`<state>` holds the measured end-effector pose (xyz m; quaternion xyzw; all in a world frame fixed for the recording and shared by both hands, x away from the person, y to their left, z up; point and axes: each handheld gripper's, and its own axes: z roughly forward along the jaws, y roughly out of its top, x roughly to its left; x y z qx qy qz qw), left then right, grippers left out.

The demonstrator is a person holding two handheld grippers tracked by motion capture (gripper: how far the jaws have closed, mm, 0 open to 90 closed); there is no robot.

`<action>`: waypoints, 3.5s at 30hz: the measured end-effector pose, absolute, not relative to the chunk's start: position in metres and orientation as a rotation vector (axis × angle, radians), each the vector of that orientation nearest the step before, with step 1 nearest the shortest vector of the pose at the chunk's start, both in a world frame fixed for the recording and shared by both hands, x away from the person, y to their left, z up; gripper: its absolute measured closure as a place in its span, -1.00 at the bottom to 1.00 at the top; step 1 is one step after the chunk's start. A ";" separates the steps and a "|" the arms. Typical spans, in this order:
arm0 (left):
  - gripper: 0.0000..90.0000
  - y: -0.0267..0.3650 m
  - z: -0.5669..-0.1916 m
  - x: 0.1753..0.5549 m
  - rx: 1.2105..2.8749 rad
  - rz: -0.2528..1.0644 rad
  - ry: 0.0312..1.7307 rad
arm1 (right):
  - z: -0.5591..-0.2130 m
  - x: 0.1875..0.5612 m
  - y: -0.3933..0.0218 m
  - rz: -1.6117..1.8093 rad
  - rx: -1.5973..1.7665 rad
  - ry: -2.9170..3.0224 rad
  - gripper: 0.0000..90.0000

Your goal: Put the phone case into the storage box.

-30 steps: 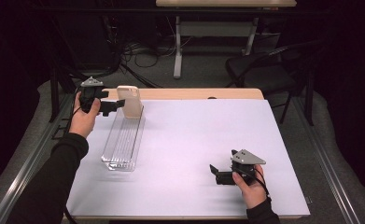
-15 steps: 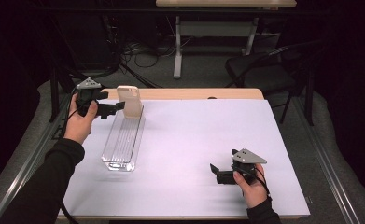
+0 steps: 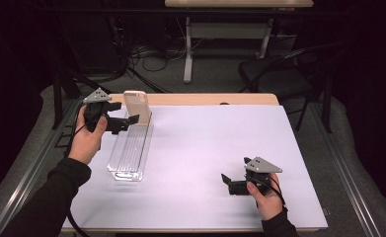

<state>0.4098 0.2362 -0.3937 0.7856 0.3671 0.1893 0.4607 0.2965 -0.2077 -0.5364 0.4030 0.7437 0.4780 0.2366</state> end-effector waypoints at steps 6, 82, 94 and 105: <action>-0.68 0.228 -0.393 0.399 1.933 0.448 0.865 | -0.537 0.296 -0.207 1.312 1.105 2.051 -1.00; -0.66 0.185 -0.481 0.296 1.952 0.379 0.683 | -0.513 0.258 -0.234 1.284 1.063 2.073 -1.00; -0.66 0.192 -0.490 0.292 1.945 0.393 0.719 | -0.520 0.252 -0.246 1.268 1.101 2.066 -1.00; -0.66 0.206 -0.497 0.282 1.922 0.410 0.756 | -0.525 0.248 -0.255 1.268 1.130 2.040 -1.00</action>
